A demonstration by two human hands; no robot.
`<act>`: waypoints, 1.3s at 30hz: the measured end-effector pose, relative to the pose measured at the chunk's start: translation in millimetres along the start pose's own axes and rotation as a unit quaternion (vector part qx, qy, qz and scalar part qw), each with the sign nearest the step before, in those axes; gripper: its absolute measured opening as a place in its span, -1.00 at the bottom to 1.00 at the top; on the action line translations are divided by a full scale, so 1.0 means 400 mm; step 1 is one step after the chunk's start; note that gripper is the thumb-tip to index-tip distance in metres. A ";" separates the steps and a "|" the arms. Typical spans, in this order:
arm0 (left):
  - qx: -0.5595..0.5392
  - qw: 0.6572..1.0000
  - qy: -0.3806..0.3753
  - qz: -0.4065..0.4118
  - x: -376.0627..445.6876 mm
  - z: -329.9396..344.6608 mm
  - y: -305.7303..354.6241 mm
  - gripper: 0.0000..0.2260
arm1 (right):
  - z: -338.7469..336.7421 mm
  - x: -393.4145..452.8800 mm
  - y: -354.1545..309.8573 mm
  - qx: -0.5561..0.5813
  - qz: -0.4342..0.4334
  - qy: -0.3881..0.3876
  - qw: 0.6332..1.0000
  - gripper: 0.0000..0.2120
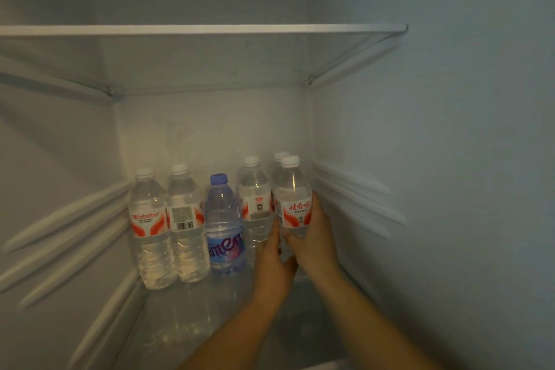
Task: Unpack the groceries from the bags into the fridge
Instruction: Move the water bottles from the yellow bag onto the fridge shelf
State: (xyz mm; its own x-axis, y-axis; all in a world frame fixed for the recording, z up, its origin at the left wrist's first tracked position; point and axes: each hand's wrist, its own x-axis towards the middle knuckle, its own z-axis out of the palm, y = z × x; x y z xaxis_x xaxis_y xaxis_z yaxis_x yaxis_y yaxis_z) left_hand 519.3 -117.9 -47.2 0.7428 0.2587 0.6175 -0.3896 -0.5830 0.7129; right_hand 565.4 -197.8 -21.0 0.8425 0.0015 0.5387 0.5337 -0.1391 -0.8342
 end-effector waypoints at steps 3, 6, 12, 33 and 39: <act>-0.038 0.998 -0.019 -0.046 -0.004 0.003 0.031 -0.67 | -0.006 0.001 -0.004 0.001 -0.003 0.004 1.000 -0.48; -0.012 0.996 -0.034 -0.079 0.002 -0.004 0.022 -0.55 | -0.010 0.001 -0.006 -0.006 -0.002 0.007 1.000 -0.46; -0.027 0.995 -0.053 -0.082 -0.046 -0.075 0.098 -0.43 | -0.051 -0.021 -0.067 -0.030 -0.002 0.010 1.000 -0.36; 0.174 0.978 -0.110 0.021 -0.356 -0.338 0.274 -0.38 | -0.331 -0.483 -0.401 -0.383 -0.103 -0.145 0.906 -0.22; 0.177 0.970 -0.167 0.028 -0.586 -0.389 0.334 -0.39 | -0.409 -0.735 -0.452 -0.412 -0.070 -0.143 0.897 -0.24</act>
State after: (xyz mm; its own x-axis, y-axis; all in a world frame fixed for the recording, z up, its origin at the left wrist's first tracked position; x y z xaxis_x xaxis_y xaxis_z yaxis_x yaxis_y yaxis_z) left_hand 208.2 -136.4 -45.0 0.8843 -0.0100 0.4669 -0.2664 -0.8320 0.4867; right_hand 209.3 -334.9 -9.2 0.8182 0.3147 0.4811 0.5004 -0.8019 -0.3264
